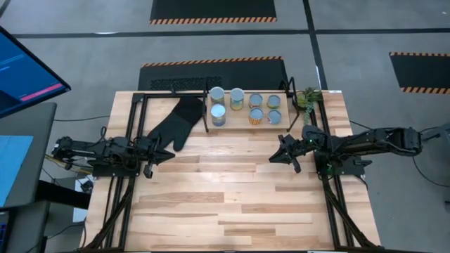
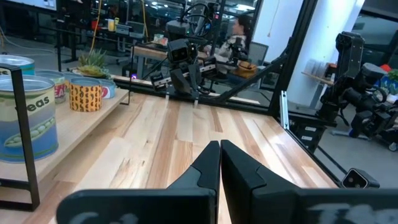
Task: Pick and place cans onto a shelf
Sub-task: Return to Home Position
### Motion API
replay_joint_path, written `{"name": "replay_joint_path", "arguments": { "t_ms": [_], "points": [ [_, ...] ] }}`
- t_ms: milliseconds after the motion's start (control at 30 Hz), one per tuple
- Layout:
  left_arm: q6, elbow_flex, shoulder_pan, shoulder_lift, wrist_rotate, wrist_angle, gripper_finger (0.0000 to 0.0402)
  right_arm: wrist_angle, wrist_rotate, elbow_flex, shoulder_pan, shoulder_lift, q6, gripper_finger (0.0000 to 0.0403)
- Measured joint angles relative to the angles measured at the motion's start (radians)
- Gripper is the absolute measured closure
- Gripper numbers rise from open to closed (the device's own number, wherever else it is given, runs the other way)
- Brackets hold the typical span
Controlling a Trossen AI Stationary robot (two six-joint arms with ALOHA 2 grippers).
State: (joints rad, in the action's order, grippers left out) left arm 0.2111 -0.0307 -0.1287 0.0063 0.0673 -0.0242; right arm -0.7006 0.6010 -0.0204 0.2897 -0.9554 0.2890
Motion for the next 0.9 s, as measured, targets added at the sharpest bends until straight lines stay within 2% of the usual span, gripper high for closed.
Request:
{"name": "replay_joint_path", "arguments": {
  "t_ms": [900],
  "points": [
    [0.016, 0.0, 0.0, 0.0, 0.0, 0.0, 0.0402, -0.001, 0.0, 0.0, 0.0, 0.0, 0.0, 0.0339]
  ]
}}
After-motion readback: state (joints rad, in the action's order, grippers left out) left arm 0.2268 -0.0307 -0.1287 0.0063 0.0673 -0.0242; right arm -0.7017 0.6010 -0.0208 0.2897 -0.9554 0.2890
